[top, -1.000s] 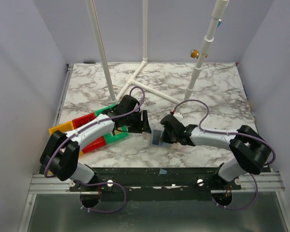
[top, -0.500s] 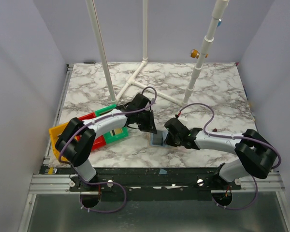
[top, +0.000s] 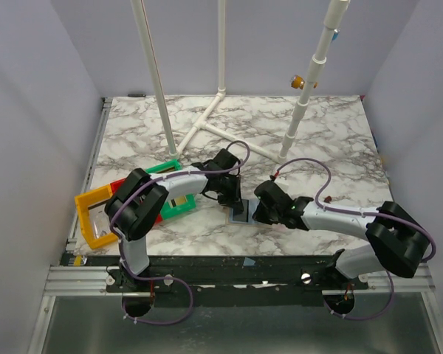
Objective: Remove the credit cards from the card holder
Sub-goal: Remove the credit card from the card holder.
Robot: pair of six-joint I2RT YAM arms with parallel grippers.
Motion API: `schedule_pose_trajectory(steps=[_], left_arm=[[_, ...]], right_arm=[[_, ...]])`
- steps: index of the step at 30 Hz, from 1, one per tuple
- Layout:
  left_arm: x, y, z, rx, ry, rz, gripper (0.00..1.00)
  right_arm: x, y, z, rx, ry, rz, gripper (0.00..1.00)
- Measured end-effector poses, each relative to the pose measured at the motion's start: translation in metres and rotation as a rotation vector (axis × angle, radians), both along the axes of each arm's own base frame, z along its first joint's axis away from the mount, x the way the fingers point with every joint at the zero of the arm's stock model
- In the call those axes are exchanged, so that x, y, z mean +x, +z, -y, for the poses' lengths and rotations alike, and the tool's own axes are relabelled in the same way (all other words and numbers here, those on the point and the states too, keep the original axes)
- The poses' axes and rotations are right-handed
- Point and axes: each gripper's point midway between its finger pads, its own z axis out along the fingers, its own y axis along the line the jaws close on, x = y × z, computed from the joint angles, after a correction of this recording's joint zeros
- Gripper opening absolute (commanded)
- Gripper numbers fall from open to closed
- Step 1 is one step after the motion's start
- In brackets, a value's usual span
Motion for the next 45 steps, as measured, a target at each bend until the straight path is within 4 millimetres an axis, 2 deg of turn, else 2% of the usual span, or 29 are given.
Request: schedule_pose_trajectory(steps=[8, 17, 25, 31, 38, 45], left_arm=[[-0.003, -0.01, 0.002, 0.018, -0.006, -0.016, 0.0], [-0.001, -0.011, 0.004, 0.029, -0.003, -0.004, 0.0], [-0.001, -0.01, 0.005, 0.033, -0.005, -0.005, 0.0], [0.003, -0.01, 0.007, 0.037, -0.008, 0.003, 0.0], [0.003, -0.01, 0.008, 0.038, -0.009, 0.005, 0.0], [0.003, -0.01, 0.008, 0.038, -0.009, 0.006, 0.0]], right_arm=[[-0.002, 0.002, 0.003, 0.003, -0.003, 0.003, 0.01], [-0.003, 0.015, 0.006, 0.014, -0.001, 0.021, 0.01], [0.005, 0.032, 0.0, 0.033, -0.001, 0.06, 0.01], [0.004, 0.026, 0.002, 0.012, 0.009, 0.05, 0.0], [0.003, 0.002, 0.003, -0.039, 0.012, 0.008, 0.01], [0.004, -0.005, 0.014, -0.058, -0.017, -0.004, 0.01]])
